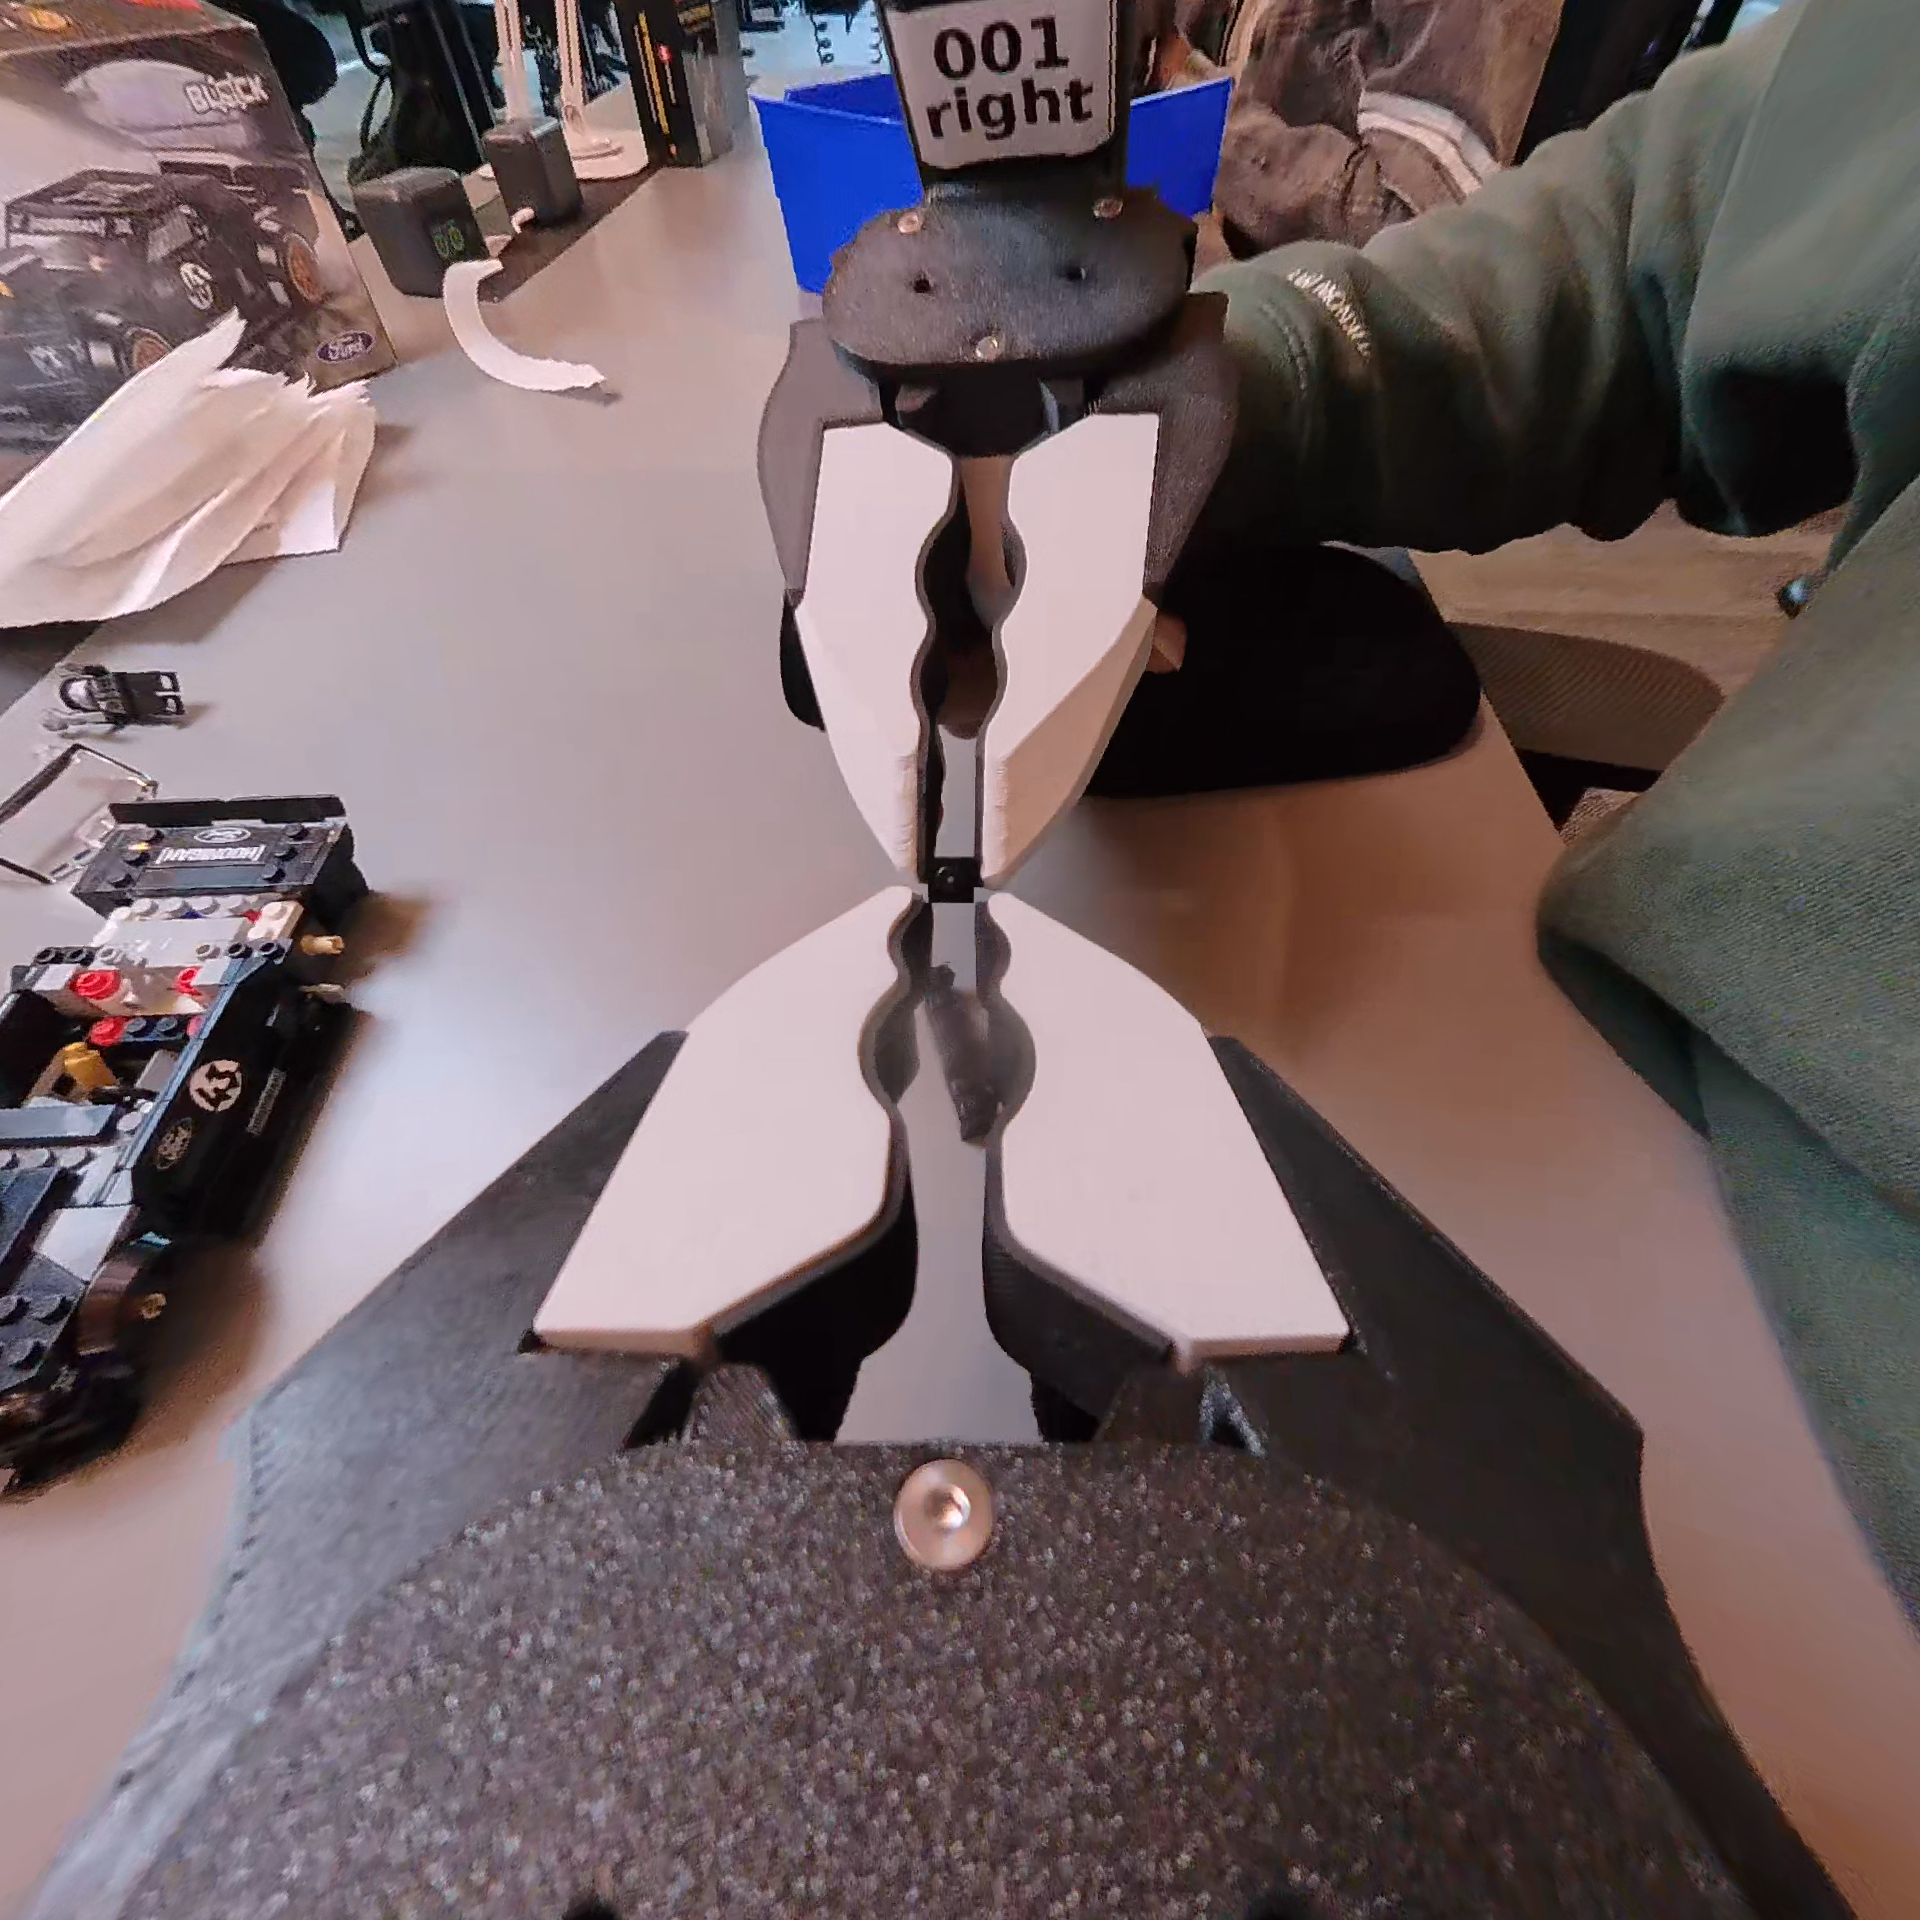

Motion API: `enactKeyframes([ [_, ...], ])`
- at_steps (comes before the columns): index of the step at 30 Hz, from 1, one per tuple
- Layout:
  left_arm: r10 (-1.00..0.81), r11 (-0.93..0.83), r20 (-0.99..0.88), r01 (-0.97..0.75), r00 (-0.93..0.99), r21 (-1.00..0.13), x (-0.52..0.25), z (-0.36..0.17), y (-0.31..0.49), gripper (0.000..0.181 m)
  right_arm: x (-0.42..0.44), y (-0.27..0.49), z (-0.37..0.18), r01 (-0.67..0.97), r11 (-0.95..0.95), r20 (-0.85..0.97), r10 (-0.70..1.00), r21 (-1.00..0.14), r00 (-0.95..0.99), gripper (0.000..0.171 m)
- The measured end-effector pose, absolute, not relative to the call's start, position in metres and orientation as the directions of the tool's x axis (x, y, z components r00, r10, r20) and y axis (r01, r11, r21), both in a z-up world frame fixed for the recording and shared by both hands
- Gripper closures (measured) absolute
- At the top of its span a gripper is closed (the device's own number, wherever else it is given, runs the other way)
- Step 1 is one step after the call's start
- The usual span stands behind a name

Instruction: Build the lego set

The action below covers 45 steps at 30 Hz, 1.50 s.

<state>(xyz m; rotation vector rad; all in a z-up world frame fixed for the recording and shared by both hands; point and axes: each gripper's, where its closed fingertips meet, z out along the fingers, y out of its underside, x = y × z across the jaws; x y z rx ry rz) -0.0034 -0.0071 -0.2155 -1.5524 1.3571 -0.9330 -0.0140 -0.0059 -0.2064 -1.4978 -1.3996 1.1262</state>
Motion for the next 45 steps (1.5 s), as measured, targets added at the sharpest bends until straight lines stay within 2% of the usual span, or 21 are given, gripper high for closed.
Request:
enactKeyframes([
  [18, -0.994, -0.049, 0.007, -0.38, 0.113, -0.924, -0.005, -0.22, -0.01, 0.173, -0.013, -0.008, -0.217, 0.362, -0.052, -0.062, 0.998, -0.931, -0.017, 0.163],
  [26, -0.993, -0.02, -0.038, -0.482, 0.111, -0.876, -0.005, -0.236, -0.011, 0.173, -0.013, -0.009, -0.225, 0.439, -0.016, -0.03, 0.999, -0.899, -0.025, 0.161],
  [39, -0.99, 0.001, -0.084, -0.578, 0.116, -0.816, -0.006, -0.25, -0.011, 0.173, -0.011, -0.009, -0.248, 0.643, 0.111, 0.074, 0.994, -0.758, -0.085, 0.162],
  [45, -0.989, 0.003, -0.093, -0.609, 0.116, -0.794, -0.007, -0.256, -0.011, 0.173, -0.013, -0.009, -0.253, 0.682, 0.125, 0.075, 0.992, -0.721, -0.103, 0.163],
])
